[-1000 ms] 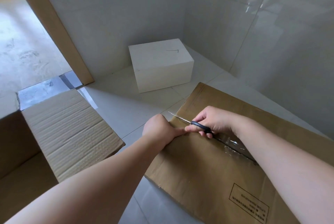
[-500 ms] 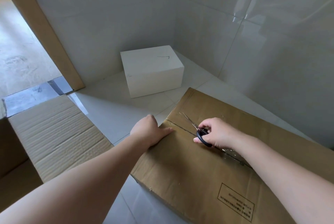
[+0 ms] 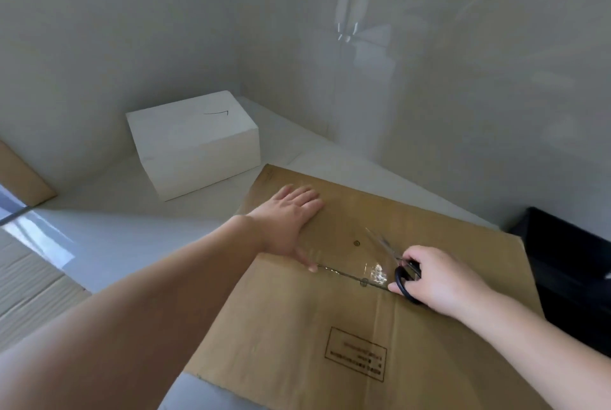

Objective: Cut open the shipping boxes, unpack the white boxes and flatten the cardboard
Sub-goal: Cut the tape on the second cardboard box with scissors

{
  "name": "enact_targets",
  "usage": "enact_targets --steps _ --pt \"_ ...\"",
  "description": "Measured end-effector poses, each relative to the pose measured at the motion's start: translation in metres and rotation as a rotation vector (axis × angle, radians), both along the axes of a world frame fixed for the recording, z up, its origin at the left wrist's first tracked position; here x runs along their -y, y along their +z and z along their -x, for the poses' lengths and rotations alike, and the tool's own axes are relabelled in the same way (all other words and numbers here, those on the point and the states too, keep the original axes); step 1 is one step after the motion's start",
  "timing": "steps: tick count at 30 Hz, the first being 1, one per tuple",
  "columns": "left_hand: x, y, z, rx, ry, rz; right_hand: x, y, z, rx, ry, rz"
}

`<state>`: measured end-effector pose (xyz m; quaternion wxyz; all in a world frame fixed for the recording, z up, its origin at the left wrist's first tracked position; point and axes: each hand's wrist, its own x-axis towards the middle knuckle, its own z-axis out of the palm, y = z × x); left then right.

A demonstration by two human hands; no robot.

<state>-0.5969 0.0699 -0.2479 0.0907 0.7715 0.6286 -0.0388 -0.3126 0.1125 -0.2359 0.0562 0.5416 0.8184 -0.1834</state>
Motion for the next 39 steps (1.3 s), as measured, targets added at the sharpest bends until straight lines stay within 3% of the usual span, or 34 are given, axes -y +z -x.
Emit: enact_targets --steps 3,10,20,27,33,39 --pt "-0.012 -0.010 -0.028 0.019 -0.116 0.016 0.005 -0.002 -0.014 0.028 -0.049 -0.035" --pt "-0.059 -0.004 -0.052 -0.018 -0.039 0.031 0.026 0.004 -0.040 0.151 -0.047 -0.079" --pt "-0.096 -0.018 -0.064 -0.071 0.077 0.100 0.100 0.000 -0.042 0.224 0.185 -0.001" --pt "-0.099 -0.018 -0.069 -0.092 0.096 0.107 0.112 0.001 -0.036 0.213 0.273 0.006" --pt "-0.097 -0.019 -0.068 -0.100 0.094 0.089 0.144 -0.011 -0.022 0.207 0.478 0.044" --pt "-0.096 -0.014 -0.051 -0.100 0.163 0.098 0.135 -0.016 -0.013 0.129 0.476 -0.032"
